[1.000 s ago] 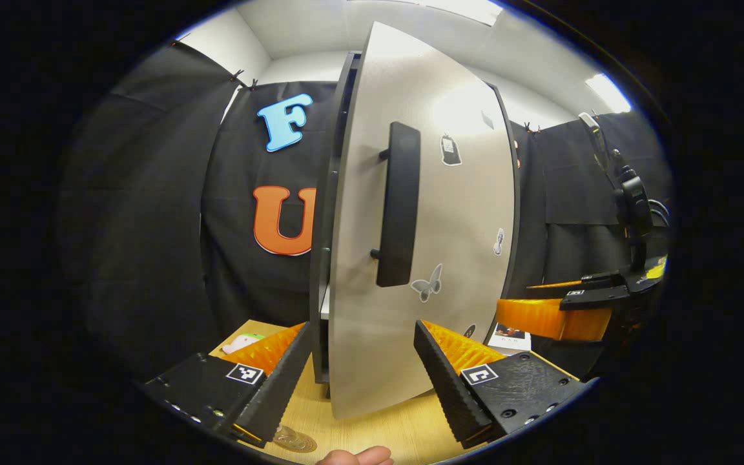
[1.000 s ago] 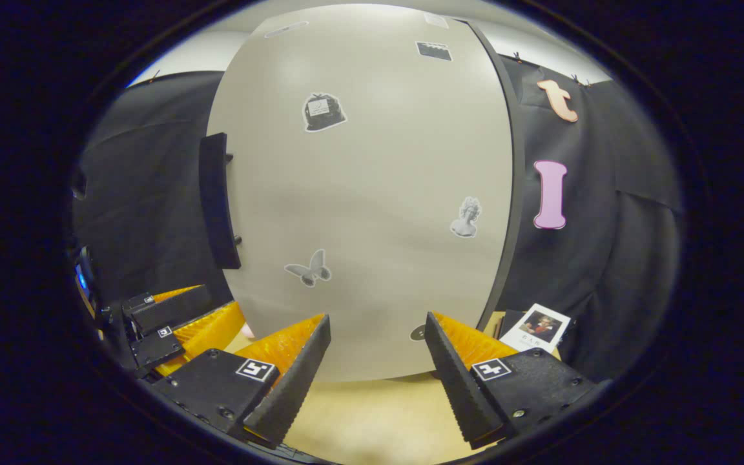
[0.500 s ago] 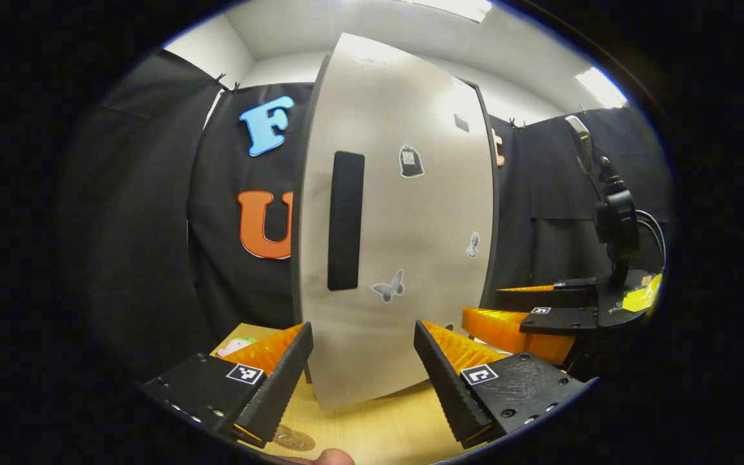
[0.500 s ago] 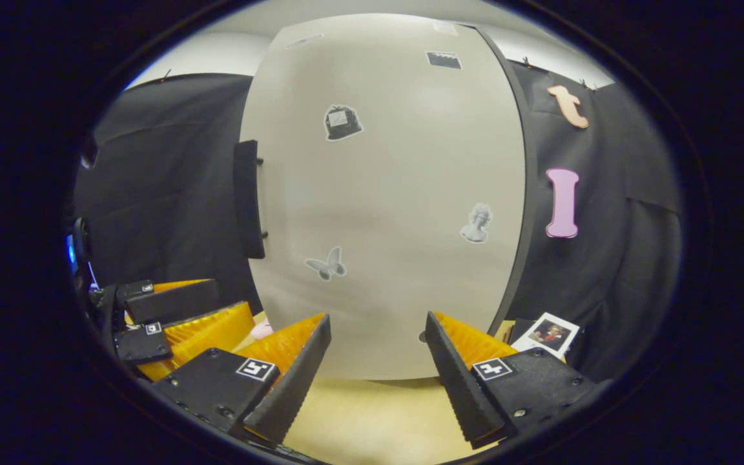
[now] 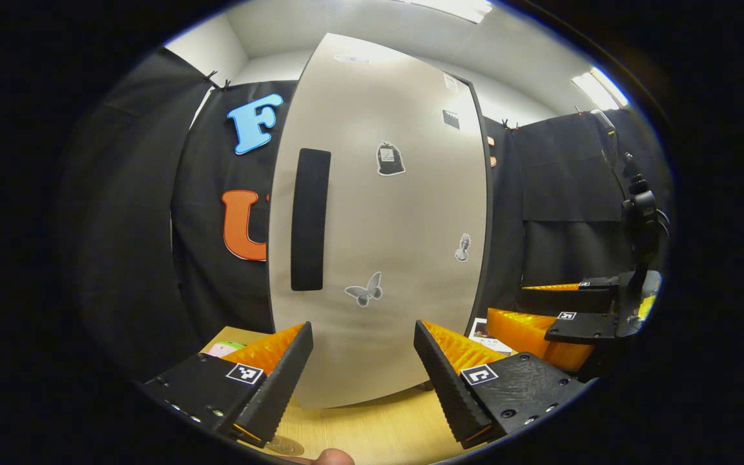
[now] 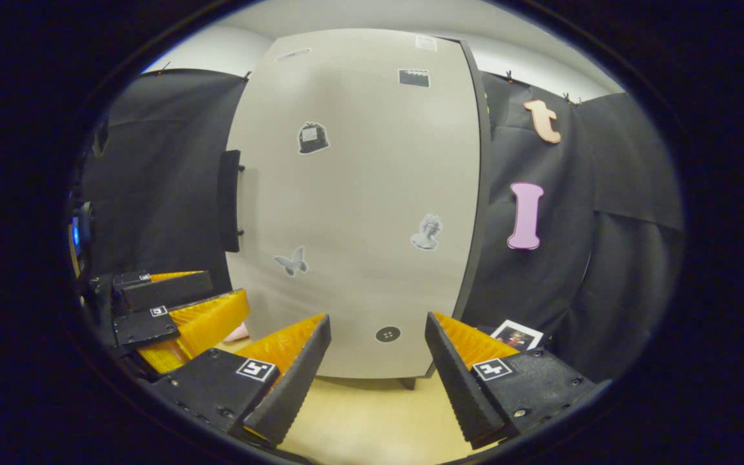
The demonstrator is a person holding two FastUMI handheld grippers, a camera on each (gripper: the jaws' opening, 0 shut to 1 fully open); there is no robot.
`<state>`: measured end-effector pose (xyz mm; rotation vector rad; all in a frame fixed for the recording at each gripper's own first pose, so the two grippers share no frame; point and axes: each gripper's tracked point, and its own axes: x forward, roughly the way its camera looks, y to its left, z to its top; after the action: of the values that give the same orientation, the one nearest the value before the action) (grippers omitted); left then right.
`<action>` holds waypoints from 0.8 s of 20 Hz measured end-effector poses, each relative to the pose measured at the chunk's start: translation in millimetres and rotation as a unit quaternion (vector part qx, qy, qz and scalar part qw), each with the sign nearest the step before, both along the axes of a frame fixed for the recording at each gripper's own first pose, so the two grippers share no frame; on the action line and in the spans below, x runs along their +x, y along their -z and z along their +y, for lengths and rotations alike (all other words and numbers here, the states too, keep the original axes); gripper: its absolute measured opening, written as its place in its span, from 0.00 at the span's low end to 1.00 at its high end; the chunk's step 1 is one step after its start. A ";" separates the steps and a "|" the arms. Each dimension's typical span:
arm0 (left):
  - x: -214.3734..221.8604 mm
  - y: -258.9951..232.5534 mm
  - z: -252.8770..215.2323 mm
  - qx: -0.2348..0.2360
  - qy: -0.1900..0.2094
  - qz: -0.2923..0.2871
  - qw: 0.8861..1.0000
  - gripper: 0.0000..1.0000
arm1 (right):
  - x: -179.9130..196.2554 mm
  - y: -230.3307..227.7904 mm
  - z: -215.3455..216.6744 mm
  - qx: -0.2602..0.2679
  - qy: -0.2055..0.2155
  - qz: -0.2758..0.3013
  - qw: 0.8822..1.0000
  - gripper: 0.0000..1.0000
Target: Open the cabinet door with the right hand, grasp the bottle in the cabinet with the left hand and place it on the coaster, then close the cabinet door with the right hand.
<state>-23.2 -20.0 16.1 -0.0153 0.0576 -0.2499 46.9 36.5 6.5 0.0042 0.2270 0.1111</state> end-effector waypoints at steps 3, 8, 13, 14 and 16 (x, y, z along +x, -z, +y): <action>7.7 -8.2 -0.2 0.017 -0.004 -0.018 1.000 0.95 | 4.6 0.4 -7.6 0.015 0.015 -0.001 1.000 0.95; 11.1 -5.5 9.4 0.012 -0.017 -0.019 1.000 0.95 | 5.7 1.1 -0.5 0.017 -0.007 -0.008 1.000 0.96; 8.1 -9.0 15.7 0.012 -0.029 -0.023 0.999 0.95 | 3.2 13.5 10.8 0.017 -0.036 0.009 0.999 0.95; 8.3 -8.4 19.6 0.016 -0.035 -0.024 0.999 0.95 | 4.9 12.8 7.5 0.017 -0.030 0.007 0.999 0.96; 10.4 -3.7 22.1 0.019 -0.041 -0.018 0.999 0.95 | 4.1 15.0 9.0 0.021 -0.036 0.009 0.999 0.96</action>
<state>-12.8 2.1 19.8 0.0245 0.0257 -0.1668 51.0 45.5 -8.6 0.0397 0.2436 0.1883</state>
